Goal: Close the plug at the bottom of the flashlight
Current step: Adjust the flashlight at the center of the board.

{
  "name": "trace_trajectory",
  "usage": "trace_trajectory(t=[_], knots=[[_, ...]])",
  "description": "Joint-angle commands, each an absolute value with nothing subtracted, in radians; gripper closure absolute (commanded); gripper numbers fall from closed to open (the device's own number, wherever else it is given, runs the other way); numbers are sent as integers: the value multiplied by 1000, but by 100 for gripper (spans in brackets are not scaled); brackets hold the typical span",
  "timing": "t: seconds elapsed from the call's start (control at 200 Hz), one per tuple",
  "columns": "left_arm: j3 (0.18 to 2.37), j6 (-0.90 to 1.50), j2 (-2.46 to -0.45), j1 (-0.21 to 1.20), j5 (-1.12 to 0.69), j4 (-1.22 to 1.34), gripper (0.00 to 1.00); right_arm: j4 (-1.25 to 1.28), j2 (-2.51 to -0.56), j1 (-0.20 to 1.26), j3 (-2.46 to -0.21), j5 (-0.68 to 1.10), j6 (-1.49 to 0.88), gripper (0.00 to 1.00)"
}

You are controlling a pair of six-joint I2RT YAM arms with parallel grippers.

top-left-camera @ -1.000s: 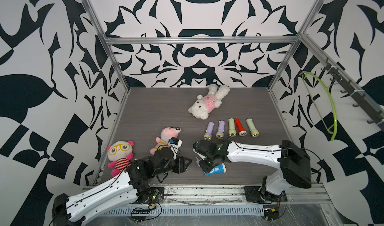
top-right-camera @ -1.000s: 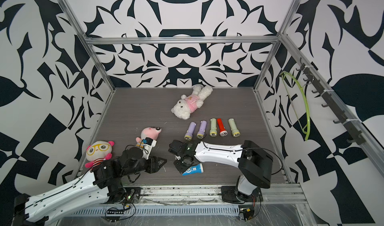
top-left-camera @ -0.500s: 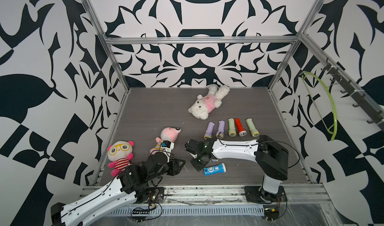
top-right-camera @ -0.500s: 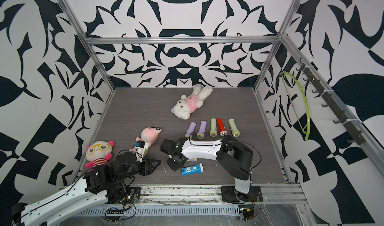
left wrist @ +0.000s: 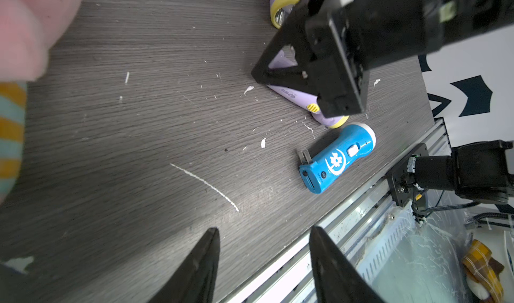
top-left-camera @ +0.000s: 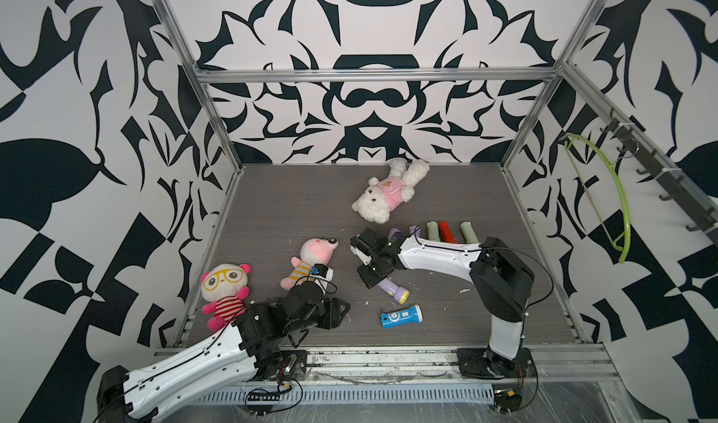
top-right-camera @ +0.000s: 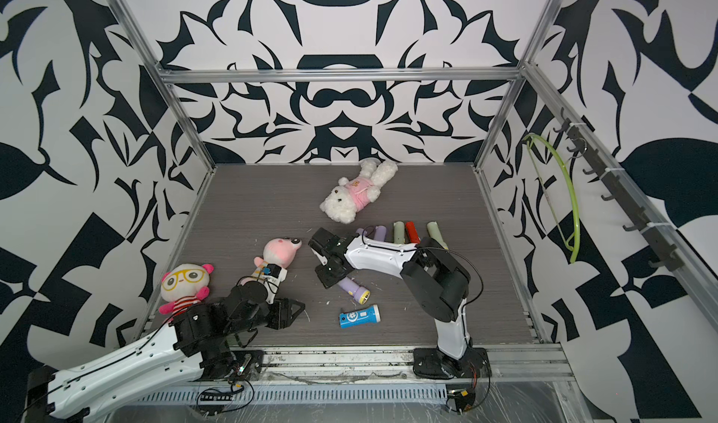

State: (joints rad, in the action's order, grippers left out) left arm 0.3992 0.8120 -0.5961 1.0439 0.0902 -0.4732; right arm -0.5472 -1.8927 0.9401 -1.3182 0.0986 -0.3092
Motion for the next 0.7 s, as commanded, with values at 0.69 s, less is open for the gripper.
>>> trace_trajectory(t=[0.69], knots=[[593, 873, -1136, 1055, 18, -181, 40, -734, -1370, 821, -925, -79, -431, 100]])
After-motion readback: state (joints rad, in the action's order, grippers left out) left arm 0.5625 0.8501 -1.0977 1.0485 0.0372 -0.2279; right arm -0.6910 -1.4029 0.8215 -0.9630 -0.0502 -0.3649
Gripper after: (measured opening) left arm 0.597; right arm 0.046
